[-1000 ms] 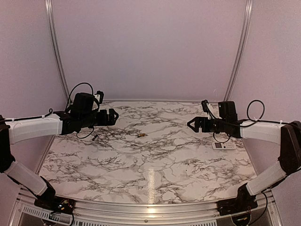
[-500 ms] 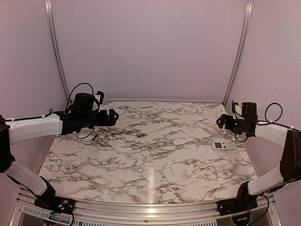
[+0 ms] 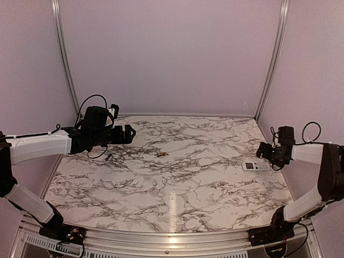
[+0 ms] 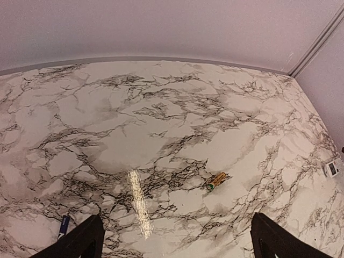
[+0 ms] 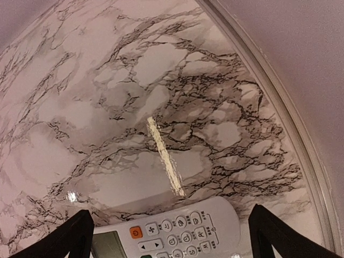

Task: Load the batteries into the remote control
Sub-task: Move the remote control to the center of the board, then pick up the remote control from the center of the board, then pass from the right arm to the left, then pass from the left arm to the right

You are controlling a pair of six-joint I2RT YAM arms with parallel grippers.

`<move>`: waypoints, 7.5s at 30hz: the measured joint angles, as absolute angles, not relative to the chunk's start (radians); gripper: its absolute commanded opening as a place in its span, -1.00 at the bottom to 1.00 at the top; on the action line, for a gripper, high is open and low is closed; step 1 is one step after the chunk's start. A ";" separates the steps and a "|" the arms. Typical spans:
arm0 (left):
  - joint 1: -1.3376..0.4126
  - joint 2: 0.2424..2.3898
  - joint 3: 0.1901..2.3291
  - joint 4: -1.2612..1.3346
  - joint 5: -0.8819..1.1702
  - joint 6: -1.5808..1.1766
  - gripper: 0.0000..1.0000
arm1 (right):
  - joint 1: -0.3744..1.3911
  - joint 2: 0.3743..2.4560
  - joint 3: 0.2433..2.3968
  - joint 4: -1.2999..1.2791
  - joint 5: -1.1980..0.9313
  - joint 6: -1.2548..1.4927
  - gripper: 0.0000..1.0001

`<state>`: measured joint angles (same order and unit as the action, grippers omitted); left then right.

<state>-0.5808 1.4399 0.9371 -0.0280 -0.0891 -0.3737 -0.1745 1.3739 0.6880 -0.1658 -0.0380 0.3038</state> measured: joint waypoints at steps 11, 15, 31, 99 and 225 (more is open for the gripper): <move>-0.581 1.428 0.933 -0.028 -0.093 -0.374 0.98 | -0.180 1.502 0.683 -0.149 -0.040 0.324 0.97; -0.581 1.427 0.933 -0.028 -0.093 -0.374 0.98 | -0.181 1.518 0.683 -0.139 -0.082 0.325 0.97; -0.581 1.427 0.933 -0.027 -0.091 -0.374 0.98 | -0.044 1.482 0.604 -0.044 -0.290 0.353 0.83; -0.586 1.357 1.234 -0.141 0.273 -0.623 0.98 | 0.582 2.057 1.412 -0.545 -0.038 -0.111 -0.22; -0.918 1.618 1.144 0.123 -0.031 -0.283 -0.28 | 0.731 1.708 1.514 -0.221 -0.434 0.321 -0.80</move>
